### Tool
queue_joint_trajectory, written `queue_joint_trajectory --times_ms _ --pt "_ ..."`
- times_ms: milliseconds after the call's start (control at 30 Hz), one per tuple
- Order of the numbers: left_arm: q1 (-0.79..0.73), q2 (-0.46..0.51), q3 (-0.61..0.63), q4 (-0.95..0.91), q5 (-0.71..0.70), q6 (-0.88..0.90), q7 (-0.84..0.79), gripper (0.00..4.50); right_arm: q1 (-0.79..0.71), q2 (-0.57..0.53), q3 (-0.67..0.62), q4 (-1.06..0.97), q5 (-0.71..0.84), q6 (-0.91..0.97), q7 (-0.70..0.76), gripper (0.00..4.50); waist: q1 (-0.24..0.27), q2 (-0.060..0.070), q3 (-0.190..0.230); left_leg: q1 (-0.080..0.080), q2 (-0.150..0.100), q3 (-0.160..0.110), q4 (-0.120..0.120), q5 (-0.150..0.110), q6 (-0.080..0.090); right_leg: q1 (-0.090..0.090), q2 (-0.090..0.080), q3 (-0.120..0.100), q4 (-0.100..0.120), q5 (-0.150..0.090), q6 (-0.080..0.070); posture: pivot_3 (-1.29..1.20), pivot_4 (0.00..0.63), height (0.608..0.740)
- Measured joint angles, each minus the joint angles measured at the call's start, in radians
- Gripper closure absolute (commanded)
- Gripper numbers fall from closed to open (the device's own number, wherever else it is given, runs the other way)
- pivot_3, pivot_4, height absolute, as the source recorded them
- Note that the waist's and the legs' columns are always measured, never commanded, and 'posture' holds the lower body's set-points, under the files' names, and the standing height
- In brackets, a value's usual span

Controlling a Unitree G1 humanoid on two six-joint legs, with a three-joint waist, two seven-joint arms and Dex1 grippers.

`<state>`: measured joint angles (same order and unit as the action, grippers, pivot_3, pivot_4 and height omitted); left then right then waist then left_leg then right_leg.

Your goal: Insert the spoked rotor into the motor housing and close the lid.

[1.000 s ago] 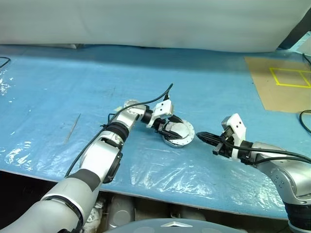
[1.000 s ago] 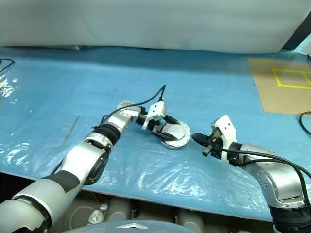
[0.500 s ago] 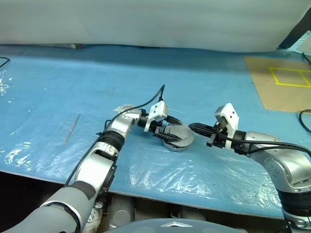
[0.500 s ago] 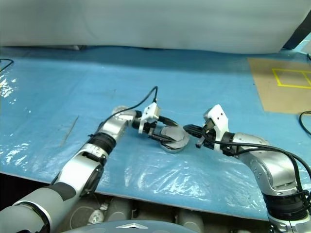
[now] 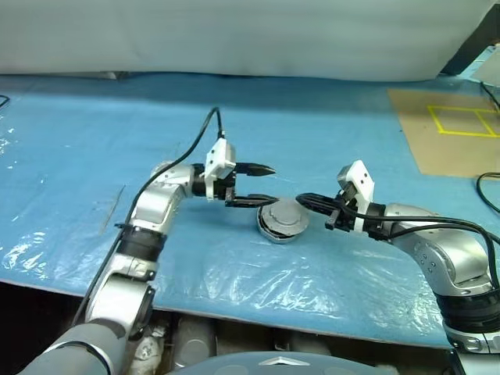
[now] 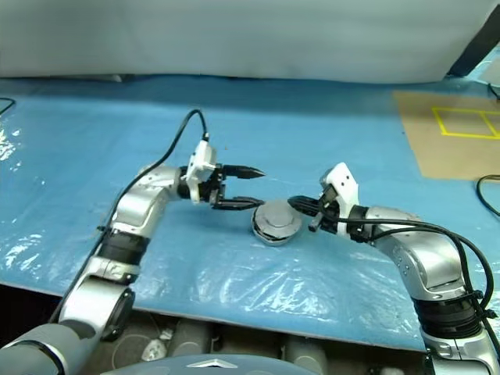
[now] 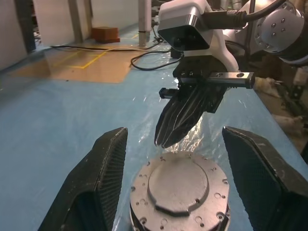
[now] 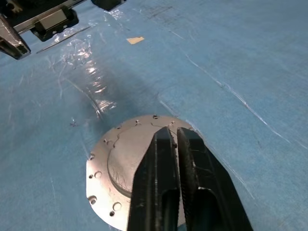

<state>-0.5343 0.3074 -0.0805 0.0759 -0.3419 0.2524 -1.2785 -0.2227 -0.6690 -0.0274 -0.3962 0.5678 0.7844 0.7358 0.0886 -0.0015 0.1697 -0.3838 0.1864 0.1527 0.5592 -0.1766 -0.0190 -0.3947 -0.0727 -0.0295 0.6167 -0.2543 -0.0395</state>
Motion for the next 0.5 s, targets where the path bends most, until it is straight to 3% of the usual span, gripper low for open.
queue_joint_trajectory --times_ms 200,333,367,500 --pt "0.214 0.034 0.046 -0.142 -0.03 0.073 0.174 1.18 -0.034 -0.014 0.022 0.005 -0.024 -0.037 0.036 1.61 0.008 0.001 0.0 -0.002 0.0 0.001 0.002 -0.001 -0.001 0.0 0.0 0.0 -0.001 0.0 0.0 0.0 0.15 0.74" --pt "0.265 0.032 0.043 -0.189 -0.03 0.075 0.243 1.18 -0.037 -0.016 0.057 0.012 -0.036 -0.061 0.076 0.24 0.007 0.0 0.0 -0.001 0.0 0.001 0.002 -0.001 -0.001 0.0 0.0 0.0 0.0 0.0 0.0 0.0 0.15 0.74" --pt "0.269 0.032 0.04 -0.196 -0.03 0.075 0.254 1.18 -0.037 -0.02 0.065 0.017 -0.042 -0.071 0.088 0.02 0.007 0.0 0.0 -0.001 0.0 0.001 0.002 -0.001 -0.001 0.001 0.0 0.0 0.0 0.0 0.0 0.0 0.15 0.74" --pt "0.284 0.034 0.026 -0.206 -0.03 0.073 0.278 1.18 -0.038 -0.031 0.095 0.043 -0.076 -0.125 0.133 0.02 0.005 0.0 0.0 -0.001 0.0 0.001 0.002 0.0 -0.001 0.0 0.0 0.001 0.0 0.0 0.0 0.0 0.15 0.74"
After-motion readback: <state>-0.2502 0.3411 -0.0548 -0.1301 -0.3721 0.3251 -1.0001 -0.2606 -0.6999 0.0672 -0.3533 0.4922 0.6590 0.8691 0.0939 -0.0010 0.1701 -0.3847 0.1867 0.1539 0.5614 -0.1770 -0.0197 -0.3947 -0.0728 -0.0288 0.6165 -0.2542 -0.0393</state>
